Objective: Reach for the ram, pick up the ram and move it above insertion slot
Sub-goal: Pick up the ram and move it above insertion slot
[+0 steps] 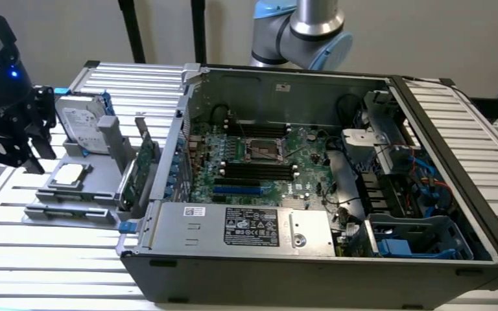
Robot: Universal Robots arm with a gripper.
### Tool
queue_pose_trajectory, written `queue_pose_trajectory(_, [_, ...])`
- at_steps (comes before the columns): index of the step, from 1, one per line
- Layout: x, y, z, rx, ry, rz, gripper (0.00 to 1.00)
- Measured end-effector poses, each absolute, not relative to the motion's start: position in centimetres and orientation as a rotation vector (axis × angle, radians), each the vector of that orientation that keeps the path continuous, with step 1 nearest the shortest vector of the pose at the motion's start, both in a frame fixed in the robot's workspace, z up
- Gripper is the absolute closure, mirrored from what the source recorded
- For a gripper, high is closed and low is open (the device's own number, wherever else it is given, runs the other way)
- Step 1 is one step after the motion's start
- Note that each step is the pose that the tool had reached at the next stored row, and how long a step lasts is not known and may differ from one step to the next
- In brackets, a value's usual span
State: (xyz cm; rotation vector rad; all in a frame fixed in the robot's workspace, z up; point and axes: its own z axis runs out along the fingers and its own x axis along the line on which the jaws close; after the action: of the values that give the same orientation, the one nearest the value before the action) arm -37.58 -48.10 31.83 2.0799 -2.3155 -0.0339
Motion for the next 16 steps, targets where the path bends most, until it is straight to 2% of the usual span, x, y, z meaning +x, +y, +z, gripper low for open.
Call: queue_pose_trajectory(16, [-37.6, -49.3, 28.9, 2.082, -2.316, -0.037, 0.64])
